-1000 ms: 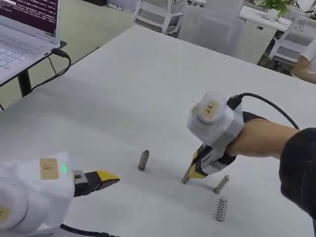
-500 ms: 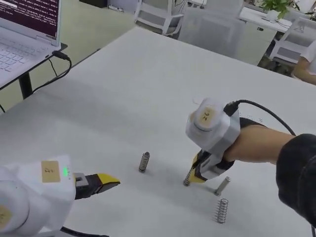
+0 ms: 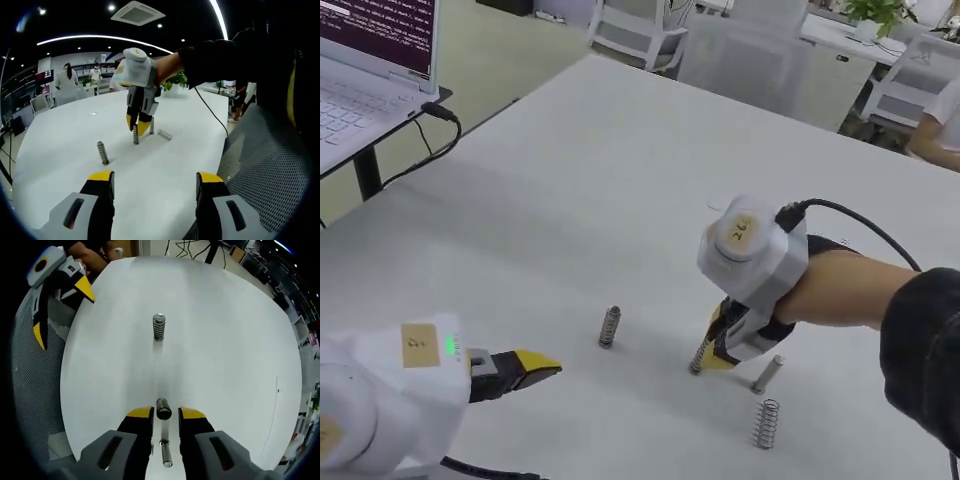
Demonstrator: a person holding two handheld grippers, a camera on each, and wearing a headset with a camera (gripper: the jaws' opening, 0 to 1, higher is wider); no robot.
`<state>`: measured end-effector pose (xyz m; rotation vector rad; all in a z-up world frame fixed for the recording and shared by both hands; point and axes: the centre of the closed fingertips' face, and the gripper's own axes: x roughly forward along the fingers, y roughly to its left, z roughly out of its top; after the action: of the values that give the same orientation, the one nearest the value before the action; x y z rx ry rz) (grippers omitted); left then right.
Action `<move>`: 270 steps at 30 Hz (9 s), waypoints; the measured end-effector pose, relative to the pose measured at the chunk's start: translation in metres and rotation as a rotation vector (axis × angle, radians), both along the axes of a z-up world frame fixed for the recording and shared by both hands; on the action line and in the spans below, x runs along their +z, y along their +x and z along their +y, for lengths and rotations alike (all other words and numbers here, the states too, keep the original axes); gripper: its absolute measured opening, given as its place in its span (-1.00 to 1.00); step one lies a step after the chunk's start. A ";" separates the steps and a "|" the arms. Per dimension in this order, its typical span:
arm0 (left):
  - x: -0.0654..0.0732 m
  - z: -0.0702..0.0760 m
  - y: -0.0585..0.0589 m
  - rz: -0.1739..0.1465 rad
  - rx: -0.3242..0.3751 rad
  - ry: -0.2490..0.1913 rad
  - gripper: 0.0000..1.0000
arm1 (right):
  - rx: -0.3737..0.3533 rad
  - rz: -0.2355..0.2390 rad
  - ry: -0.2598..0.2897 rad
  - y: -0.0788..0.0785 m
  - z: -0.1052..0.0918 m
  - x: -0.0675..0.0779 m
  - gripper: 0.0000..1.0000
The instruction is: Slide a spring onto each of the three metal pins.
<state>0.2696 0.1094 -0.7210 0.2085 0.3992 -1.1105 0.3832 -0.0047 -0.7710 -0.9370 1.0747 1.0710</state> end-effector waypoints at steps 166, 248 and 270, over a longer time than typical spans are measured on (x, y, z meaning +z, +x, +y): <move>0.021 -0.036 -0.024 -0.073 -0.260 -0.009 -0.74 | 0.237 0.015 0.285 -0.141 0.068 0.059 -0.84; 0.019 -0.040 -0.027 -0.054 -0.295 0.050 -0.95 | 0.302 0.073 0.189 -0.147 0.101 0.076 -0.82; 0.017 -0.037 -0.017 -0.034 -0.234 -0.029 -0.64 | 0.254 0.043 0.190 -0.134 0.087 0.081 -0.83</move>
<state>0.2526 0.0727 -0.7042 0.2524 0.3337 -1.3403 0.2495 0.0824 -0.6902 -0.9162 0.8858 1.3826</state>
